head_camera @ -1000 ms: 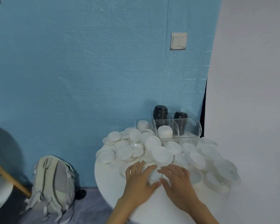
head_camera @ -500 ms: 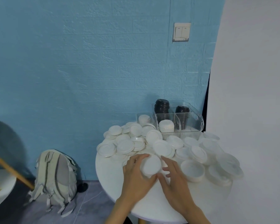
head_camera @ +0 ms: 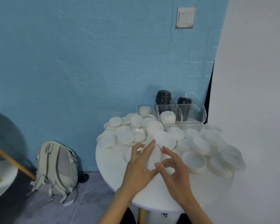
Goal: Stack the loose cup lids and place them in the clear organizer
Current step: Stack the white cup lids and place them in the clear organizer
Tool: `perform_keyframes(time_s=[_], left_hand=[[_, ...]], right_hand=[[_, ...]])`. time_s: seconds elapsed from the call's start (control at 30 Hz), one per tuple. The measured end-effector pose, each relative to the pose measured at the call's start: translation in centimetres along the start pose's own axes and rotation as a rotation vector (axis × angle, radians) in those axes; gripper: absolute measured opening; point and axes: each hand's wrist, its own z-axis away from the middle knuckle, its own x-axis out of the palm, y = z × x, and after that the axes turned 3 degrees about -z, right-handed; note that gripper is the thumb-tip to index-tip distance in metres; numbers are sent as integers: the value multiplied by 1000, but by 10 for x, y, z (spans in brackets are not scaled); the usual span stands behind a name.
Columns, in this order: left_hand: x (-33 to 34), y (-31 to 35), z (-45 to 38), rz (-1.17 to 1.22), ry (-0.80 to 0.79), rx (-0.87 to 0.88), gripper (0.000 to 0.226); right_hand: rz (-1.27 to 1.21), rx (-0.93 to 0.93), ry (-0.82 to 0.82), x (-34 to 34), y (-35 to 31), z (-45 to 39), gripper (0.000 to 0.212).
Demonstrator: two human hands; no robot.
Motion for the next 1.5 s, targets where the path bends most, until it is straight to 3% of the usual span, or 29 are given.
perform_keyframes(time_s=[0.2, 0.4, 0.53, 0.77, 0.97, 1.23, 1.33, 1.4, 1.5], left_hand=[[-1, 2, 2, 33, 47, -33, 77], [-1, 2, 3, 110, 81, -34, 82], [-4, 6, 6, 95, 38, -63, 89], [-4, 13, 7, 18, -17, -110, 79], [3, 7, 6, -111, -37, -48, 80], [3, 3, 8, -265, -225, -22, 79], [3, 5, 9, -282, -249, -21, 77], [3, 5, 9, -283, -246, -15, 81], [3, 6, 7, -285, -227, -24, 88]], right_hand=[[-21, 74, -30, -2, -3, 2, 60], [-15, 147, -158, -1, -15, 2, 28], [-90, 154, -213, 0, -18, 4, 32], [-163, 140, -231, 0, -6, 6, 46], [120, 114, -108, -7, 4, 6, 48], [514, 60, -242, -7, 4, 10, 36], [720, 49, -283, -12, -1, 15, 56], [776, 38, -242, -20, -4, 16, 69], [842, -39, -37, -41, -8, 10, 58]])
